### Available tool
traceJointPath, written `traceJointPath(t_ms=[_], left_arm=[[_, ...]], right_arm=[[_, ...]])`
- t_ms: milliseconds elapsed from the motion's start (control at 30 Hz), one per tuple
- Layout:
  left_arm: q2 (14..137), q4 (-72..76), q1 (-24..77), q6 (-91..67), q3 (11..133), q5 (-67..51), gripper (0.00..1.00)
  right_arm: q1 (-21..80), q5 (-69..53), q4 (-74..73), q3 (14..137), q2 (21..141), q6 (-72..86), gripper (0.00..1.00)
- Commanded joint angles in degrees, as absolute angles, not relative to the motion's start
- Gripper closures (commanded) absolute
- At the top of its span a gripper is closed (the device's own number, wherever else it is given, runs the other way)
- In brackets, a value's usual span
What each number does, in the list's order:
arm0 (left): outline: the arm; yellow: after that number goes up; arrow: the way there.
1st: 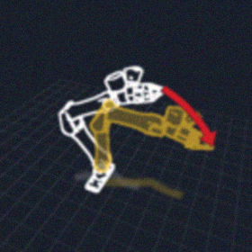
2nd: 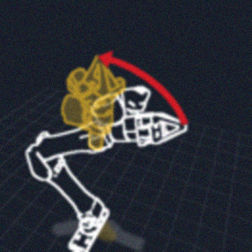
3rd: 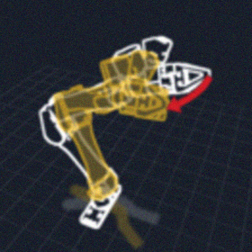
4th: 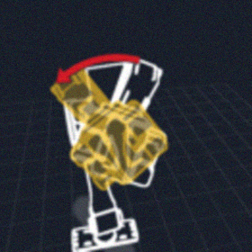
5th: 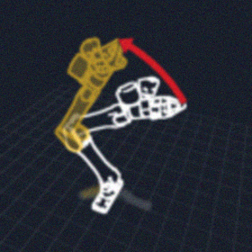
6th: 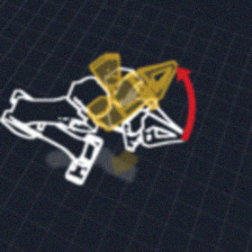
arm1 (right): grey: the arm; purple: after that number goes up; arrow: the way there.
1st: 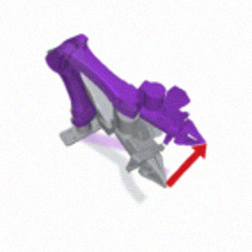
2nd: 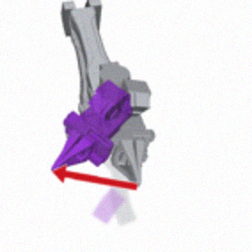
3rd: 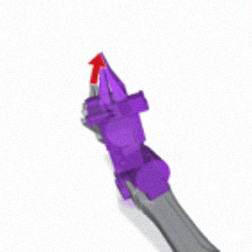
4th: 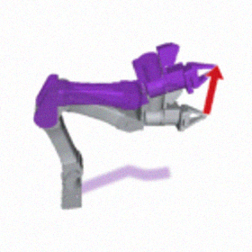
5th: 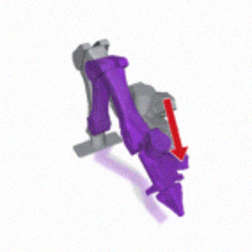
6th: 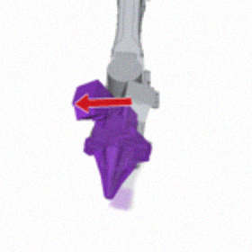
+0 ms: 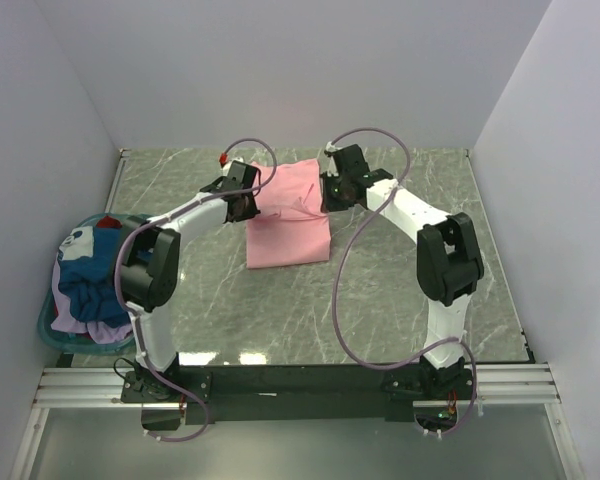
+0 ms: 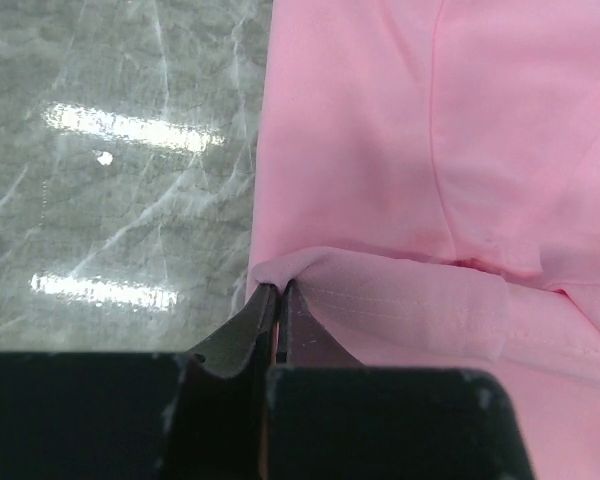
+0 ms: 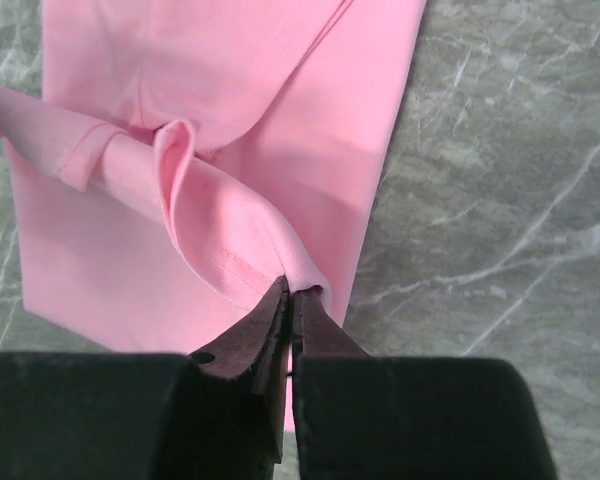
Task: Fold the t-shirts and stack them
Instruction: Fold the tshirt
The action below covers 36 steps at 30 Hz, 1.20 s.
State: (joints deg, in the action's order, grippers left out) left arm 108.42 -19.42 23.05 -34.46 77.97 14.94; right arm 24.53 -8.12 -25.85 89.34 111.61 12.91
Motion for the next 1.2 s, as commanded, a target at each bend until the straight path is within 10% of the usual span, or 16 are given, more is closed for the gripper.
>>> traceJointPath(t_ms=[0, 367, 767, 900, 1167], left_arm=[[111.09, -17.84, 22.85, -35.77, 80.68, 16.35, 0.99], [114.17, -14.15, 22.76, -37.7, 78.58, 19.86, 0.96], [103.29, -16.78, 23.11, -42.7, 74.71, 22.32, 0.51], [97.83, -20.39, 23.9, -46.75, 73.92, 23.82, 0.22], [93.43, -23.64, 28.91, -53.43, 68.39, 16.71, 0.41]], right_arm=[[24.08, -6.86, -22.94, 91.41, 114.52, 11.87, 1.0], [24.08, -4.83, -17.49, 88.95, 117.95, 10.81, 0.94], [25.66, -0.63, -14.77, 83.06, 106.45, 11.16, 0.6], [27.67, 1.58, -12.84, 79.12, 102.31, 11.78, 0.52], [33.22, -3.6, -11.61, 78.66, 104.5, 13.97, 0.57]])
